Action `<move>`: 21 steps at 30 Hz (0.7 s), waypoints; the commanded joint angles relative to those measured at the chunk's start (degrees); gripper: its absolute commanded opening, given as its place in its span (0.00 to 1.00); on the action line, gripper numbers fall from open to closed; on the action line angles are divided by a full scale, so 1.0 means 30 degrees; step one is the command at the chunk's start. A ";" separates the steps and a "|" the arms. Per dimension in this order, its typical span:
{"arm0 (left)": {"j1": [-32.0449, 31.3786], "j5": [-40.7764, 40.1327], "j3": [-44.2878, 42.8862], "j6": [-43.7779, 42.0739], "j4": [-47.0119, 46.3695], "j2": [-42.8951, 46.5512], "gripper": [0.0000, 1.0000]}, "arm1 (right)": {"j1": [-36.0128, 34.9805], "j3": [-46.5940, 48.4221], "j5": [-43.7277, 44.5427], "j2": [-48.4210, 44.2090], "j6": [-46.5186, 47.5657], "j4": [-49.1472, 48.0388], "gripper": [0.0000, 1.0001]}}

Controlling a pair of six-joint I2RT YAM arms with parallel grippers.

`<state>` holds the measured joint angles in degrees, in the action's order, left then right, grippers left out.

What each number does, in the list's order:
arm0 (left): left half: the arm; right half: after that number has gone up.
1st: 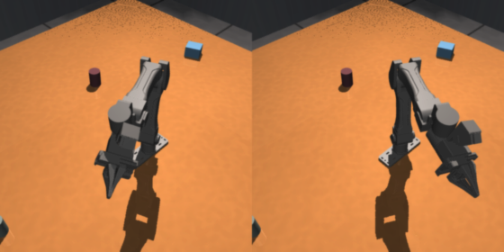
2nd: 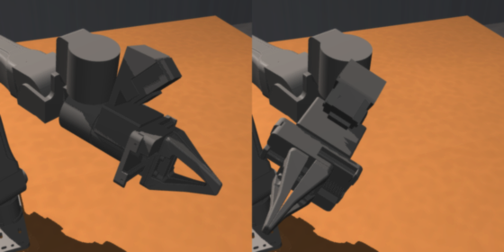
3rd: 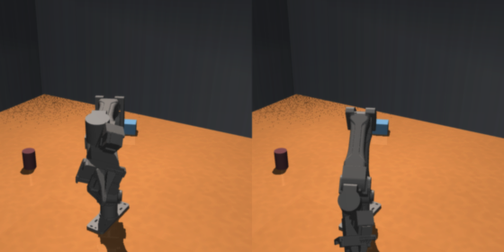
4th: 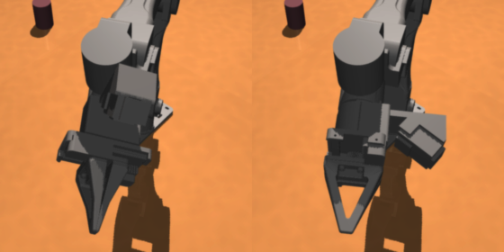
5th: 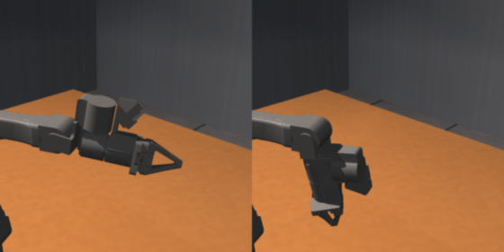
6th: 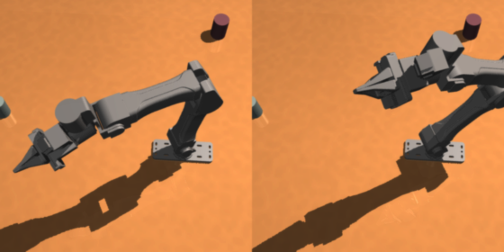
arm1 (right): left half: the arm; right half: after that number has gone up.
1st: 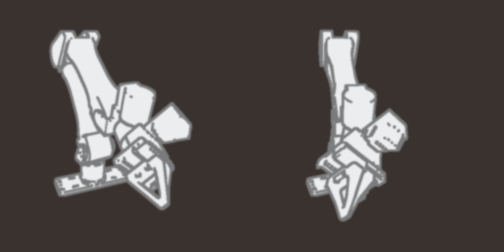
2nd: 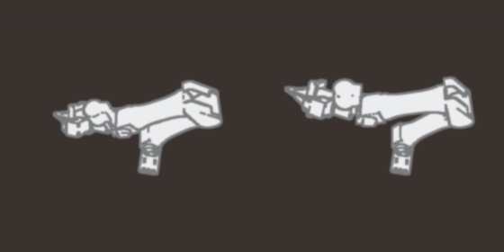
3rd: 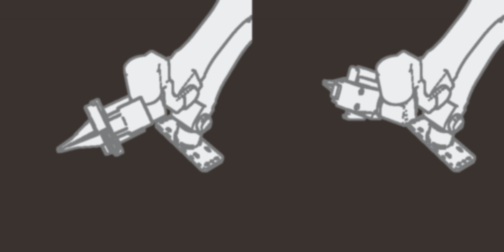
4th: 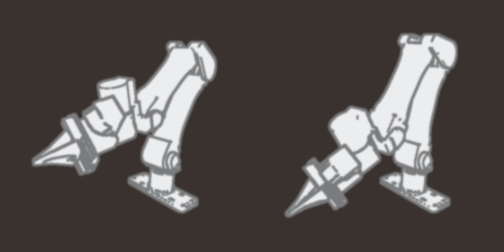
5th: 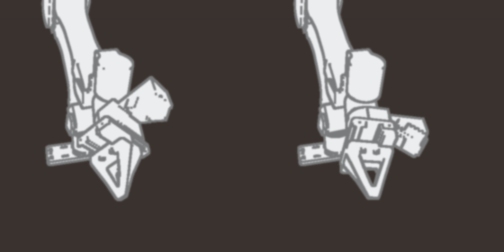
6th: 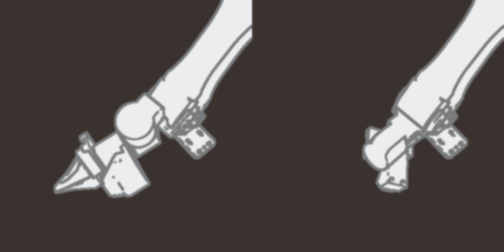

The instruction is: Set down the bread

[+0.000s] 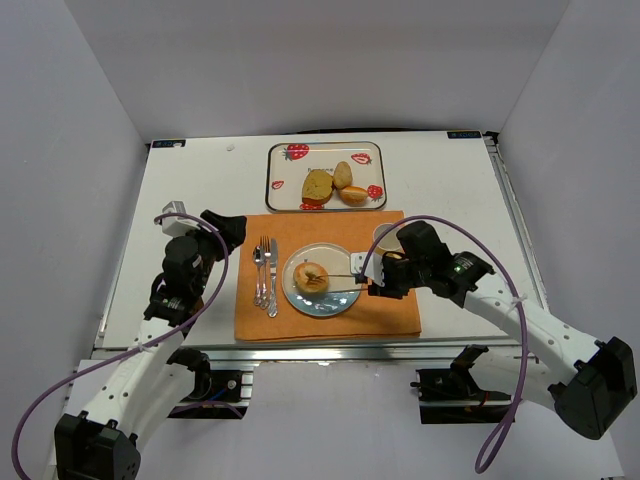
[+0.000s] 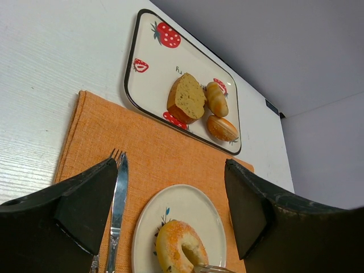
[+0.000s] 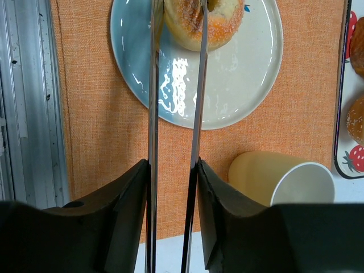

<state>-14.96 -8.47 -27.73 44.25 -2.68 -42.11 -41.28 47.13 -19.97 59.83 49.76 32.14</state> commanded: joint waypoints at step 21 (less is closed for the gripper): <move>0.0094 0.0099 -0.0045 -0.0013 -0.0396 0.0120 0.85 | -0.0069 0.2333 0.1260 0.1556 -0.1264 -0.3971 0.43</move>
<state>-14.94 -8.47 -27.73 44.23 -3.05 -42.17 -41.36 49.82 -19.88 62.67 47.05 28.16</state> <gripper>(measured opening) 0.852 0.439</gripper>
